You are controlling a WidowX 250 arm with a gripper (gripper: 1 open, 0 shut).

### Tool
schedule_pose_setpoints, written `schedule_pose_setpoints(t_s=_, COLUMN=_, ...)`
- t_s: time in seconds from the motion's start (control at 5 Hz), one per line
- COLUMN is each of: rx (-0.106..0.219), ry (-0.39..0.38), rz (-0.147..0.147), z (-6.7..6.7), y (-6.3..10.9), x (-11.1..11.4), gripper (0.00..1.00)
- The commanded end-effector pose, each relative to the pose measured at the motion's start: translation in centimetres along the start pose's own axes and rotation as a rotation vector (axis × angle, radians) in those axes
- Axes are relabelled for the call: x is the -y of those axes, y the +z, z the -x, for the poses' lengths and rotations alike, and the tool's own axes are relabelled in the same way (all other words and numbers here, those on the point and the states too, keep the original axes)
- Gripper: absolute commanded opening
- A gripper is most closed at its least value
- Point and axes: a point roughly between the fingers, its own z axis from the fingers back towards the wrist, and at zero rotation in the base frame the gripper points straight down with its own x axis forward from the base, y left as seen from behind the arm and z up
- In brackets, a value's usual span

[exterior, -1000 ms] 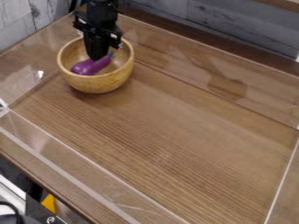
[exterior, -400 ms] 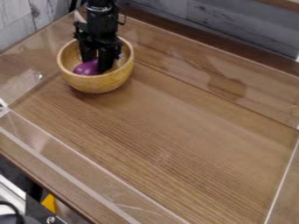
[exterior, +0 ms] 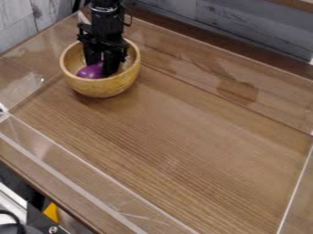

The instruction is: Remove the purple eggplant from inside the brown bowl and put it on the table

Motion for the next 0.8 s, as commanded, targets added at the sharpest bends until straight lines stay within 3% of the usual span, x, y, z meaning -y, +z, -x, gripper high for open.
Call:
schedule_pose_setpoints(t_s=0.0, rx=0.065, ry=0.000, rz=-0.033, z=-0.3, y=2.9, x=-0.1, gripper=0.00)
schedule_pose_setpoints(t_s=0.6, rx=0.074, ry=-0.005, rz=-0.036, z=0.0, y=4.3, x=0.4, gripper=0.00)
